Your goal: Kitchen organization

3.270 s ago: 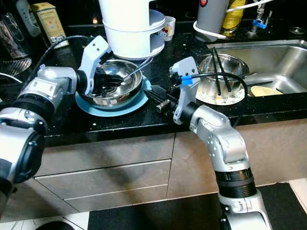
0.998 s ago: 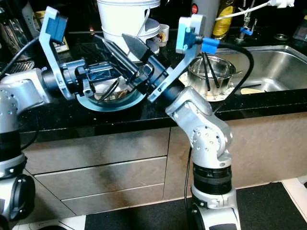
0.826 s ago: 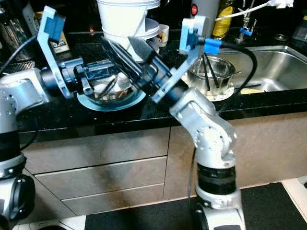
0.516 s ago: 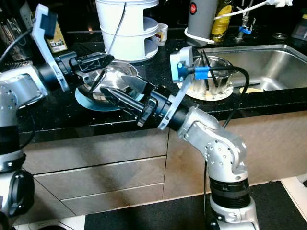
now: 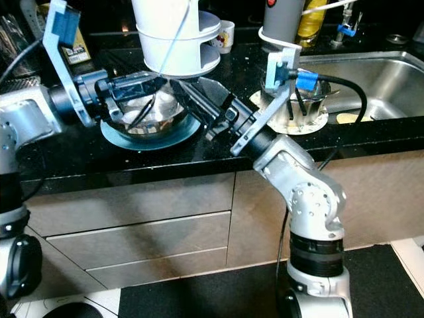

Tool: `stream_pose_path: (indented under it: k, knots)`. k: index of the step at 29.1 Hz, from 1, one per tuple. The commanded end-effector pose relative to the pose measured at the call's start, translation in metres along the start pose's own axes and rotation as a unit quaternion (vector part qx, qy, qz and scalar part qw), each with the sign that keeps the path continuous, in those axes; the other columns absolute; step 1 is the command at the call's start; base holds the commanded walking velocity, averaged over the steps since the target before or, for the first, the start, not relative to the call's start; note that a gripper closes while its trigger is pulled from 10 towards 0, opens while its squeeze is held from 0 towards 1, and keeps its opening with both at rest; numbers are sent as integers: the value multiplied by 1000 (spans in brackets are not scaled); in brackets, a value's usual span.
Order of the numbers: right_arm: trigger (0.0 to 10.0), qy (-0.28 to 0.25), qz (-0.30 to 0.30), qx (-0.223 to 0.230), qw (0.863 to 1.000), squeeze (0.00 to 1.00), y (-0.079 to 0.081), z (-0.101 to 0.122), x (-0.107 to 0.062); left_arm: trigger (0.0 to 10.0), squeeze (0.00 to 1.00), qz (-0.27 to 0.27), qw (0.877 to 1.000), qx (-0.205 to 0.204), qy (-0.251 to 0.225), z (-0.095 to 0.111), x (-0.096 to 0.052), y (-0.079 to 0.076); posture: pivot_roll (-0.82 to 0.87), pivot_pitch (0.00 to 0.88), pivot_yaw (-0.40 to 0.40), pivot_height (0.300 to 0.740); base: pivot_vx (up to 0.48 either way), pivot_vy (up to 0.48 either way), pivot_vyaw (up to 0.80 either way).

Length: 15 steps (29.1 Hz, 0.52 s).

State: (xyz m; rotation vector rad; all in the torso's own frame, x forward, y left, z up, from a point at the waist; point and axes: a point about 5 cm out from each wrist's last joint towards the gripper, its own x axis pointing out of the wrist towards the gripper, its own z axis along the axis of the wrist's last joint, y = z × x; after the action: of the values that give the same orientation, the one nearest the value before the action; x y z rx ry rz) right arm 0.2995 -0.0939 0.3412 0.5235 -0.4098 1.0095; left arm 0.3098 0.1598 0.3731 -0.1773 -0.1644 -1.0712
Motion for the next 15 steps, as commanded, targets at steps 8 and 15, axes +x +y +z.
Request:
stream_pose_path:
  k: [8, 15]
  knots:
    - [10000, -27, 14, 19, 999, 0, 4, 7, 6, 0, 0, -38, 999, -12, 9, -5, -2, -12, 63, 252, 2, 740, 0, 0, 0]
    - [10000, -20, 25, 27, 999, 0, 7, 4, 10, 0, 0, -59, 998, -32, 19, -12, 0, -18, 62, 253, 0, 740, 0, 0, 0]
